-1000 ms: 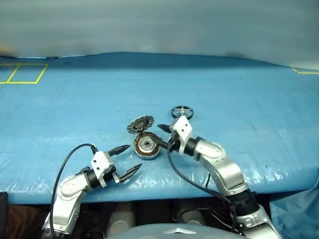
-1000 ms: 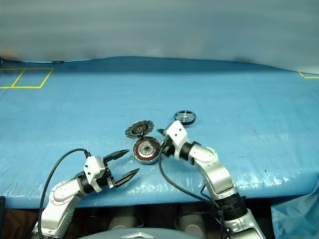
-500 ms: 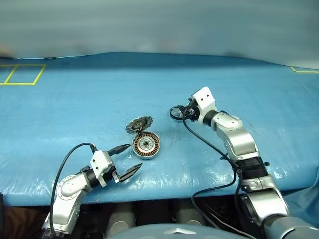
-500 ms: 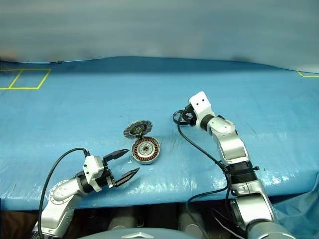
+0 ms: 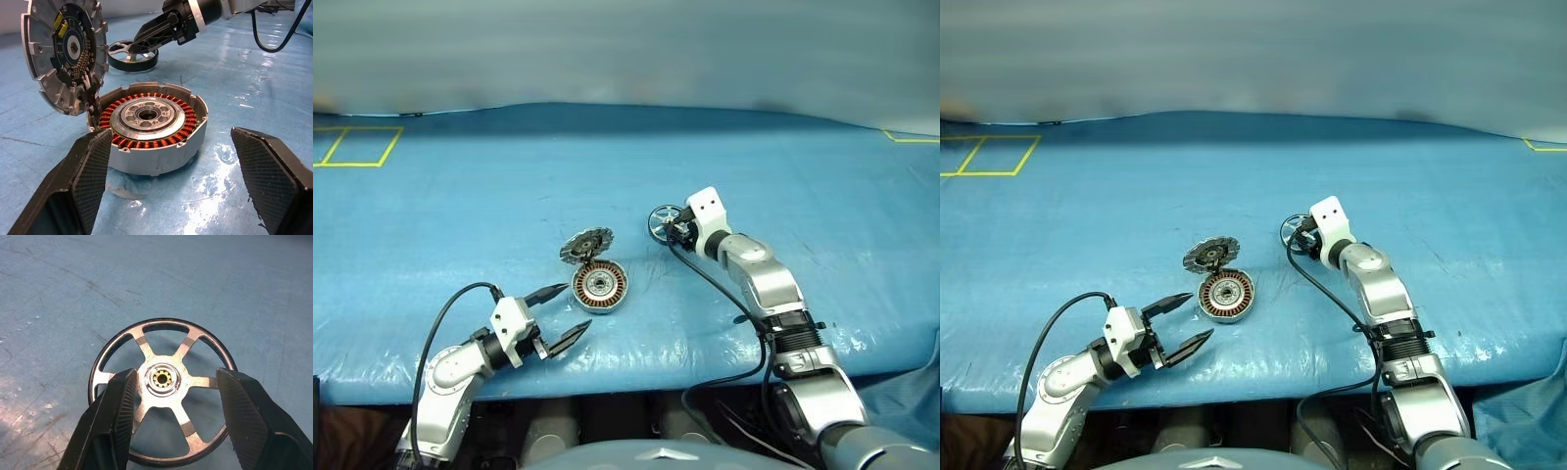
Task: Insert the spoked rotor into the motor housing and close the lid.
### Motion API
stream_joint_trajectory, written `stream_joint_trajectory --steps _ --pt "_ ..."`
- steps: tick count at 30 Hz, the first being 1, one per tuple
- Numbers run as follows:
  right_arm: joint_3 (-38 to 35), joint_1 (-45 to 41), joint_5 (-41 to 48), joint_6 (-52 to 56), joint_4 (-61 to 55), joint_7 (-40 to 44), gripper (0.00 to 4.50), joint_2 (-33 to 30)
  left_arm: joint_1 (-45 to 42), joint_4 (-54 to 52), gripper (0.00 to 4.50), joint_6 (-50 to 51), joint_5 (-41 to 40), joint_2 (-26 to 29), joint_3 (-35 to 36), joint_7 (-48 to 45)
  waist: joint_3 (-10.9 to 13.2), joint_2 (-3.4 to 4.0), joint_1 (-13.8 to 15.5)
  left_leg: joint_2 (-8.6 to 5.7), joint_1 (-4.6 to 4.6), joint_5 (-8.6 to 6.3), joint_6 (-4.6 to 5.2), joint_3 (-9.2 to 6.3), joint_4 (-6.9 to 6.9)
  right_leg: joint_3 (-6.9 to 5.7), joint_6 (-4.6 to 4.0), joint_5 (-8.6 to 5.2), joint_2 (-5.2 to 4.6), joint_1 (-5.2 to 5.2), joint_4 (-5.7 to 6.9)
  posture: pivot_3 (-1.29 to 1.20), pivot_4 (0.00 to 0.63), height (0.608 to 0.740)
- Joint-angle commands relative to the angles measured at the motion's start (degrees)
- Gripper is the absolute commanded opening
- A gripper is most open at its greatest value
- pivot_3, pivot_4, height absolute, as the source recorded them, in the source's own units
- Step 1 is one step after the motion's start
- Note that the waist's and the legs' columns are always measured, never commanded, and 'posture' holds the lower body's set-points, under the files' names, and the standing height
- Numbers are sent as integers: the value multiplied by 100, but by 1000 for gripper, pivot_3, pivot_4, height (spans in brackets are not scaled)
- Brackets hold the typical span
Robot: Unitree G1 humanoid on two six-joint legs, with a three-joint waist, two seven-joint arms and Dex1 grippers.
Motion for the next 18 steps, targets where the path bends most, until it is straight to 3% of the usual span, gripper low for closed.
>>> stream_joint_trajectory --steps 1,18 --pt "-137 186 42 133 -368 -72 2714 -5 -27 -74 4118 -136 33 -23 49 18 0 -1 1 0 1 0 0 0 1 0 1 0 0 1 0 0 150 740" --pt "-495 553 559 513 -1021 -126 2714 388 -33 -29 4118 -134 150 -30 63 52 0 0 -15 1 0 0 0 -3 0 0 7 -4 0 -1 0 0 150 740"
